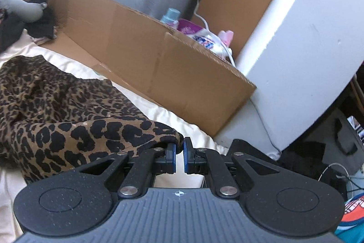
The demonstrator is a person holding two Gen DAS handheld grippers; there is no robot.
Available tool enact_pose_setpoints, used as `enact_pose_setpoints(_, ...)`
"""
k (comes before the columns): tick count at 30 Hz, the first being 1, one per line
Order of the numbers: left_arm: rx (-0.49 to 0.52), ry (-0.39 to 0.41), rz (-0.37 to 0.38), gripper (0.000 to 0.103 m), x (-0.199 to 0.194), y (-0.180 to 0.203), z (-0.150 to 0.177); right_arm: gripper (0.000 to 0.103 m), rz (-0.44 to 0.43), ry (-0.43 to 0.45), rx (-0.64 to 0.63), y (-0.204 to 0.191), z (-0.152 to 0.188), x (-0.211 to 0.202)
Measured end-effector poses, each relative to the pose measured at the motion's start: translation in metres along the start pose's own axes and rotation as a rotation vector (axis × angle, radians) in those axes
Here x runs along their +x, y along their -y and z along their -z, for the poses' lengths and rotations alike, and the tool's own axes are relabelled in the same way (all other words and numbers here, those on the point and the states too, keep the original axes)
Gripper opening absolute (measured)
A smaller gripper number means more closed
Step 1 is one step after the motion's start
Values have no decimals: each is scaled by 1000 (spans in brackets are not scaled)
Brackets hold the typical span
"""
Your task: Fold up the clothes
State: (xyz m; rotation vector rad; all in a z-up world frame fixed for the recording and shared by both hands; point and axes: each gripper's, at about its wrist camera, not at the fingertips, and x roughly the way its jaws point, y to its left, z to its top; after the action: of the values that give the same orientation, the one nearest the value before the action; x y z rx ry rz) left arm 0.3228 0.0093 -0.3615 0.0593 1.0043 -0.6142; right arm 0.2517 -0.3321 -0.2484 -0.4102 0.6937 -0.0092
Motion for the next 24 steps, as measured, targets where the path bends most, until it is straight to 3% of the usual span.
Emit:
enact_pose_setpoints(9,99,-71,-28,56,33,5,12,4,17,-53,19,-1,13,28)
enact_pose_setpoints(13,192,-70,-46,54,37,9,16,4,26,-74,28,2,19,39)
enact_pose_setpoints(16,211,-58,-72,27,36,5,16,4,31,-94,54,5,23,50)
enact_pose_setpoints(17,191,-64,-61,6,35,0,14,4,33,-99,60,6,24,53)
enact_pose_setpoints(19,140,-80,-24,3,29,-11,8,4,34,-104,66,6,25,56)
enact_pose_setpoints(24,142,-45,33,2,-12,-26,-3,4,30,-88,49,4,21,48)
